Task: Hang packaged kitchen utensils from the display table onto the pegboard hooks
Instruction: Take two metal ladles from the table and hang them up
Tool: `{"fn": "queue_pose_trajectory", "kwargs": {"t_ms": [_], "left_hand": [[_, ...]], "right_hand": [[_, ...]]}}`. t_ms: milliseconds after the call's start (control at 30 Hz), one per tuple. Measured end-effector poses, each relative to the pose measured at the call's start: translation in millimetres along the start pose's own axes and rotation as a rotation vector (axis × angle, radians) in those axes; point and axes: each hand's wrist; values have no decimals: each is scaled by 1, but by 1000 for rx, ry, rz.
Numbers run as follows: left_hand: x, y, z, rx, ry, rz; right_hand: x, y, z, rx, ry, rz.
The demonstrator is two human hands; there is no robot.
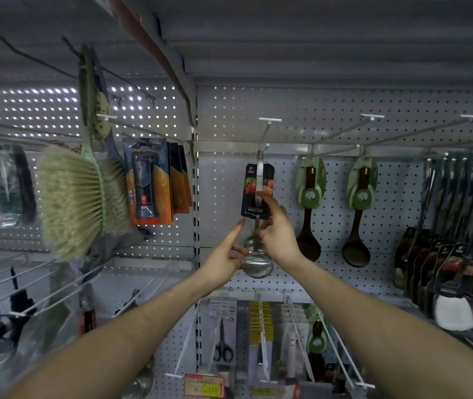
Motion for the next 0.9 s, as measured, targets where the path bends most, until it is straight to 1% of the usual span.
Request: {"fn": "queue_pose_trajectory", "kwargs": {"t_ms": [300, 467, 600, 900], "left_hand": [[1, 9, 0, 31, -16, 12], [2, 23, -4, 34, -71, 28], [7, 42, -6, 54, -65, 20], [16, 107, -2, 113, -271, 51]], "right_hand": [[10, 12, -13, -10, 41, -16], [20, 29, -25, -20, 84, -1], [20, 52, -35, -39, 71, -9], [4, 134, -50, -145, 145, -90]]}}
Point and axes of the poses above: each hand's wrist, its own y-axis away from the middle knuckle, its own z-axis out of the palm, x = y × z, and after that the axes turned 2 degrees about z, right-handed
